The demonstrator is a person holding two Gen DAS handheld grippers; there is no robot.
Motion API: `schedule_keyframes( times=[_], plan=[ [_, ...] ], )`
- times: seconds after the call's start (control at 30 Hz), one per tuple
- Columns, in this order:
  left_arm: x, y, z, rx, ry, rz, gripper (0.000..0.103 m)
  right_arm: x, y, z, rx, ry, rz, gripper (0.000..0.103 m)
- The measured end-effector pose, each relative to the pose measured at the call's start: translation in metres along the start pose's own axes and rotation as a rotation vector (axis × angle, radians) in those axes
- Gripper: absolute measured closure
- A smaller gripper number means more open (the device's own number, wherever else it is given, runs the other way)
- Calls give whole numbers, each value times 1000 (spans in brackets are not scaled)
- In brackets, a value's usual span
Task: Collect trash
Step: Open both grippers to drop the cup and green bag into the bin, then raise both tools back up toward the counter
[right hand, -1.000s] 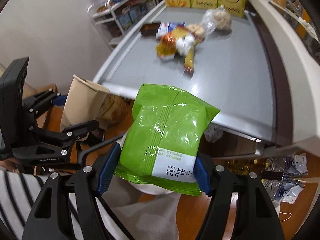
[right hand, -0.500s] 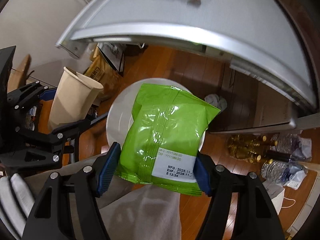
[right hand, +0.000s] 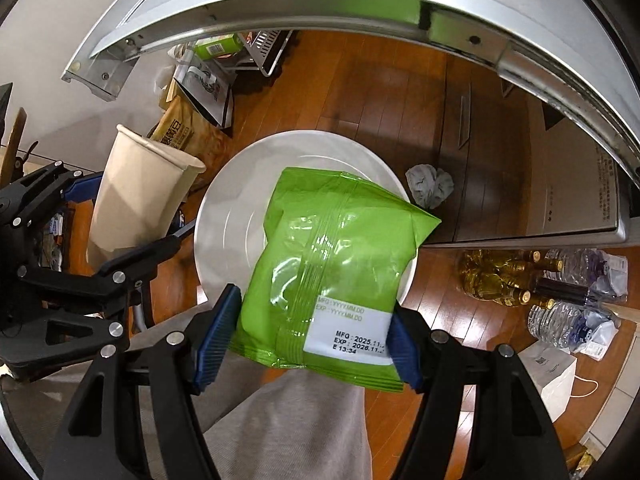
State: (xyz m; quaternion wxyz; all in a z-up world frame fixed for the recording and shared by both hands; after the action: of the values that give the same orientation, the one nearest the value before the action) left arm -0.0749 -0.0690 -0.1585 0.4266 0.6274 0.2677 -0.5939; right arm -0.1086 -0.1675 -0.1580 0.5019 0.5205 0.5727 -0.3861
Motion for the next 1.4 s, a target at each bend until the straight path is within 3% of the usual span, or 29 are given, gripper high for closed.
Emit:
schedule_keyframes(
  times=[0.43, 0.5, 0.53, 0.63, 0.93, 1.23, 1.4],
  plan=[
    [5, -1, -5, 14, -3, -19, 27, -1, 3, -4, -9, 11, -9, 35],
    [4, -1, -4, 20, -15, -25, 25, -2, 3, -3, -5, 15, -5, 30],
    [3, -2, -3, 23, -17, -20, 21, -3, 2, -2, -2, 18, -2, 24],
    [-2, -1, -3, 26, -23, 3, 11, -10, 2, 0, 16, 24, 20, 20],
    [-14, -2, -11, -20, -44, 20, 11, -38, -4, 14, 63, 2, 70, 18],
    [-55, 8, -17, -71, -62, 112, 11, -107, 6, 27, 95, -42, 241, 12],
    [-87, 29, -20, -103, -60, 213, 11, -152, 38, 30, 86, -153, 379, 5]
  ],
)
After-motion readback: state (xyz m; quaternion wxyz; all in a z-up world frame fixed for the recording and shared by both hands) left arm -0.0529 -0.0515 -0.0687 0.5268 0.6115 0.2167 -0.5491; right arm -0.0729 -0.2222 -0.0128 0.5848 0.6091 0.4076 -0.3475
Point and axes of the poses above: each gripper's, at about its wrist camera, not at the fingertips, and x roughly the way its jaws point, z to its right, y to its top, the point moved 5 cm from there along x, roughly the way its jaws point, and after that the axes turned 8 degrees about -x, right-handed, at the moved point
